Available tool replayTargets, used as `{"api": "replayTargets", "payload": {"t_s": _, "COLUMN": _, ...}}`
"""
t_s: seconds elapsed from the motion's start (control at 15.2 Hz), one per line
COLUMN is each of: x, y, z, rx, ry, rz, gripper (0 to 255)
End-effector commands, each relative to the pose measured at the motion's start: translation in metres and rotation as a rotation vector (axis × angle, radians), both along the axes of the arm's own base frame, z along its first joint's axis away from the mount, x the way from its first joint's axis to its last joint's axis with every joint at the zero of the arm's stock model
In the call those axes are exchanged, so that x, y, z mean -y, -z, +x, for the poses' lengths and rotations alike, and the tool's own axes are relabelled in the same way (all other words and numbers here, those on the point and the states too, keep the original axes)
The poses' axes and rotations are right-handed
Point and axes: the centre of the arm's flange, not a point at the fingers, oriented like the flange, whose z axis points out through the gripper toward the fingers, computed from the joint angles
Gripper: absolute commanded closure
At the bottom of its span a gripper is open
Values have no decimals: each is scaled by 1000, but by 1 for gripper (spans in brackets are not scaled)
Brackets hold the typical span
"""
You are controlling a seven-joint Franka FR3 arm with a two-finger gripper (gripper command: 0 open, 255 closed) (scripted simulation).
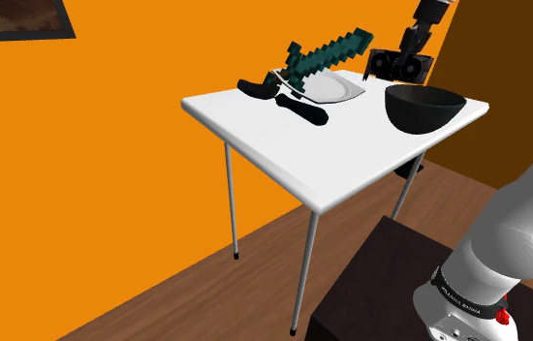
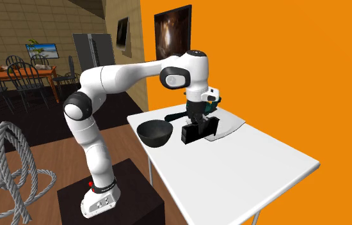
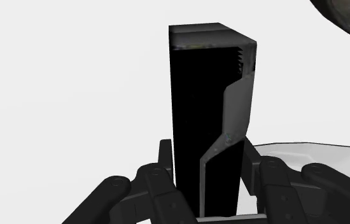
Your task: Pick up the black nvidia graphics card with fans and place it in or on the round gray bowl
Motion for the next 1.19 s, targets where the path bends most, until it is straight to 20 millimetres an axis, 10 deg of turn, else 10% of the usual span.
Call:
{"api": "replayTargets", "payload": {"t_s": 0.0, "x": 0, "y": -10, "z": 0, "rx": 1, "ry": 0, "rz": 0, "gripper": 255}}
{"api": "replayTargets", "payload": {"t_s": 1.12, "x": 0, "y": -99, "z": 0, "rx": 1, "ry": 0, "rz": 0, "gripper": 255}}
